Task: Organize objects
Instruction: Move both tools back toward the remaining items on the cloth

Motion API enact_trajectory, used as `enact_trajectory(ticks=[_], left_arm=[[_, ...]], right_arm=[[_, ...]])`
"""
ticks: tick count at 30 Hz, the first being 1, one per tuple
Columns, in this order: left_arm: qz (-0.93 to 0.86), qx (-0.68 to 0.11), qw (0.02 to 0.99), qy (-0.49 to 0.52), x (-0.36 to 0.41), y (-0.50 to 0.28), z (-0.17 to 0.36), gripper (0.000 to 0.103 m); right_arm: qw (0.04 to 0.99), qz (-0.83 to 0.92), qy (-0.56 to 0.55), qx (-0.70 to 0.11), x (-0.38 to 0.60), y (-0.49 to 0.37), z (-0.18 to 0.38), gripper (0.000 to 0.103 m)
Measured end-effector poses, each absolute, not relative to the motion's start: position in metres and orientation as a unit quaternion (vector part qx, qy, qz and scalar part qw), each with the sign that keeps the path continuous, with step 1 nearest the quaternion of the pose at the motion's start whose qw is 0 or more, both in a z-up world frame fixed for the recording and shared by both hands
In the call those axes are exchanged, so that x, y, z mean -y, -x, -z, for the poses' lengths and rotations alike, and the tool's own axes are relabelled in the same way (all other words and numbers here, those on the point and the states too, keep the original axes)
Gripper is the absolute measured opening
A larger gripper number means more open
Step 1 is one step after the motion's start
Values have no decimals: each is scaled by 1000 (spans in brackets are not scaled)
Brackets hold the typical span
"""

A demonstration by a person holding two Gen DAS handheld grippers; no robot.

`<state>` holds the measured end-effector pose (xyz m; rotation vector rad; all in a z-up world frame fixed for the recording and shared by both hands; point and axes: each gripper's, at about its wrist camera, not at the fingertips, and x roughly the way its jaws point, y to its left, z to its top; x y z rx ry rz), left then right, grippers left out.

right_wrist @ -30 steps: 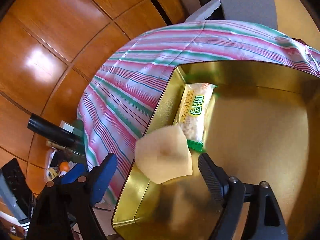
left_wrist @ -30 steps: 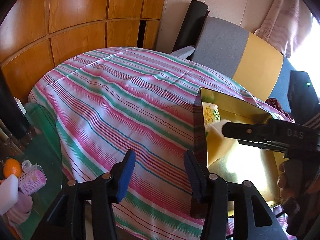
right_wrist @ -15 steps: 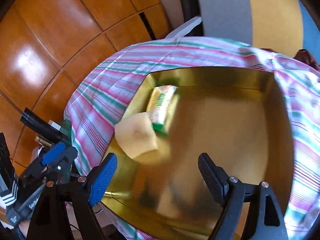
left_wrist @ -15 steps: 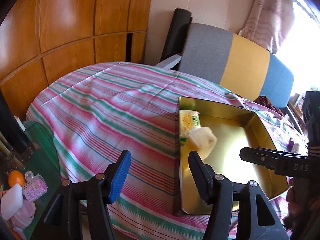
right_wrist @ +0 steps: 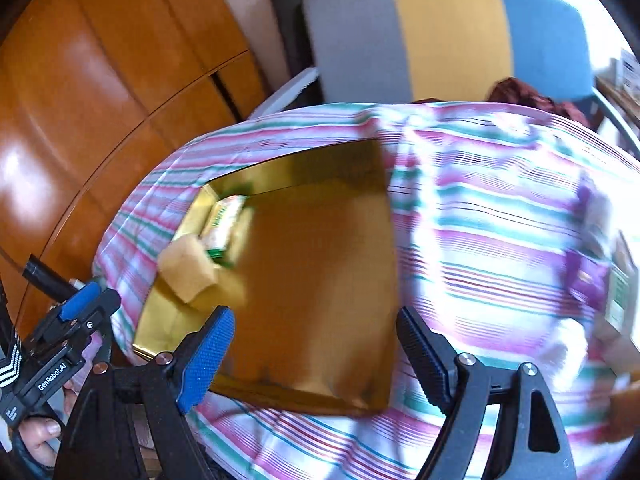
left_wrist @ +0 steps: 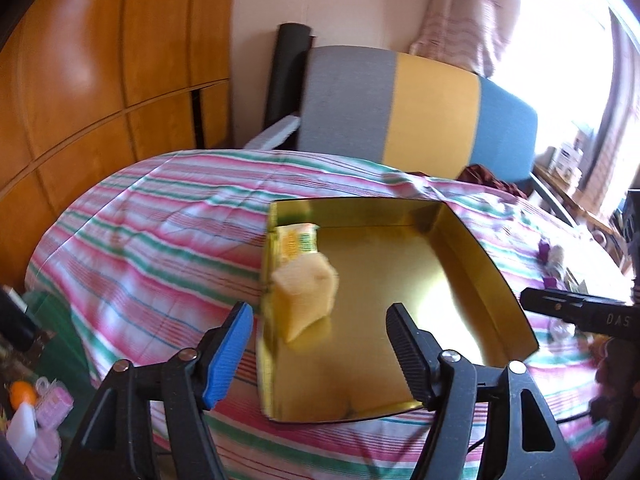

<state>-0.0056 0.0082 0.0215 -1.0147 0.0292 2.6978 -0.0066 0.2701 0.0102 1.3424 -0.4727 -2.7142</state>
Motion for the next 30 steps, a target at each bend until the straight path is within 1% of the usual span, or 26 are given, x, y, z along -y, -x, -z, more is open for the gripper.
enact_trajectory(ticks=[4, 12, 19, 21, 24, 27, 30], left_arm=[[-923, -30, 160, 349, -33, 3, -23, 75], [-899, -78, 233, 363, -93, 1, -20, 75], [-876, -106, 306, 357, -155, -10, -23, 75], [-866, -120, 328, 357, -174, -13, -23, 75], [-849, -137, 360, 362, -206, -20, -21, 75], [-831, -159, 385, 370, -241, -26, -12, 74], [-812, -172, 404, 384, -272, -28, 1, 71]], right_arm=[[-8, 886, -432, 171, -312, -20, -11, 85], [-140, 881, -401, 207, -413, -89, -24, 85], [-253, 859, -345, 282, -499, -149, -27, 85], [-272, 851, -328, 307, -514, -161, -21, 85], [-267, 829, -287, 398, -536, -182, -7, 85], [-282, 826, -241, 424, -545, -198, -10, 85], [-270, 818, -227, 454, -549, -202, -4, 86]])
